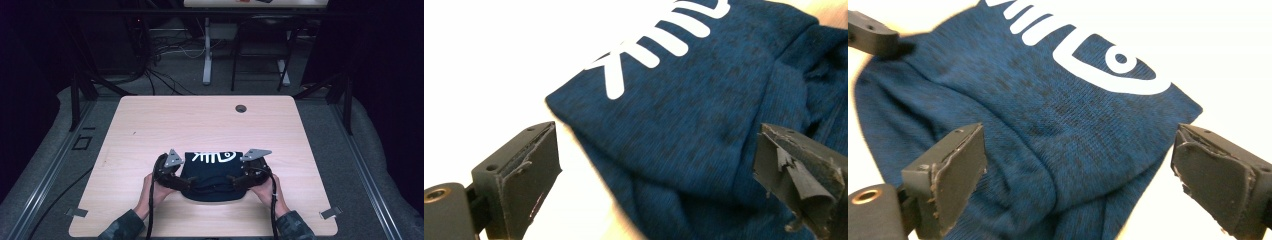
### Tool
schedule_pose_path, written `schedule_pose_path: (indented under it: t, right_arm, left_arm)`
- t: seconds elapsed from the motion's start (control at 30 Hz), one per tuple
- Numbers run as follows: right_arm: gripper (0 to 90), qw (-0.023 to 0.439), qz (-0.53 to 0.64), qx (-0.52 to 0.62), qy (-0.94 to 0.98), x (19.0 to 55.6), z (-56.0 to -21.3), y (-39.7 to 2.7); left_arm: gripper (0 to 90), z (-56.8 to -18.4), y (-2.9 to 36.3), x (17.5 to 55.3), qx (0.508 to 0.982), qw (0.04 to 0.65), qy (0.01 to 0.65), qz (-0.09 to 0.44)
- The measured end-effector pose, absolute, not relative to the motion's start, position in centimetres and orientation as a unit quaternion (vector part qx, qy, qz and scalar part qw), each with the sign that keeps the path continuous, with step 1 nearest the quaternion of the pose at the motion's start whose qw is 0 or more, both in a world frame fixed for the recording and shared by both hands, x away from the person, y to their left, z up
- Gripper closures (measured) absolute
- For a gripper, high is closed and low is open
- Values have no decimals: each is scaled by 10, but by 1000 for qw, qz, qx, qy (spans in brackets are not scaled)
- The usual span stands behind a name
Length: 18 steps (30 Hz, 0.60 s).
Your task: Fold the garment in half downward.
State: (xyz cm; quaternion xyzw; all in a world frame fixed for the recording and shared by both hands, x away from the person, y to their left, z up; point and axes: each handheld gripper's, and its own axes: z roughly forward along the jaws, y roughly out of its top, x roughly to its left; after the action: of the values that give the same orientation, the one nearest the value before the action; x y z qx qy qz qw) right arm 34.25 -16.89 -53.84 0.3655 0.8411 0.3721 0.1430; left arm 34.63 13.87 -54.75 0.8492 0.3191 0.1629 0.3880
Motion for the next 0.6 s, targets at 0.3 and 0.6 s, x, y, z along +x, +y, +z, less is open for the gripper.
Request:
schedule_pose_path:
  t: [0.3,0.6]
  right_arm:
    - [67,157,390,390,819,323,-527,-203]
    - [69,168,364,422,813,316,-539,-234]
  left_arm:
    - [48,-544,170,341,832,394,346,179]
    - [29,-561,190,347,836,365,376,163]
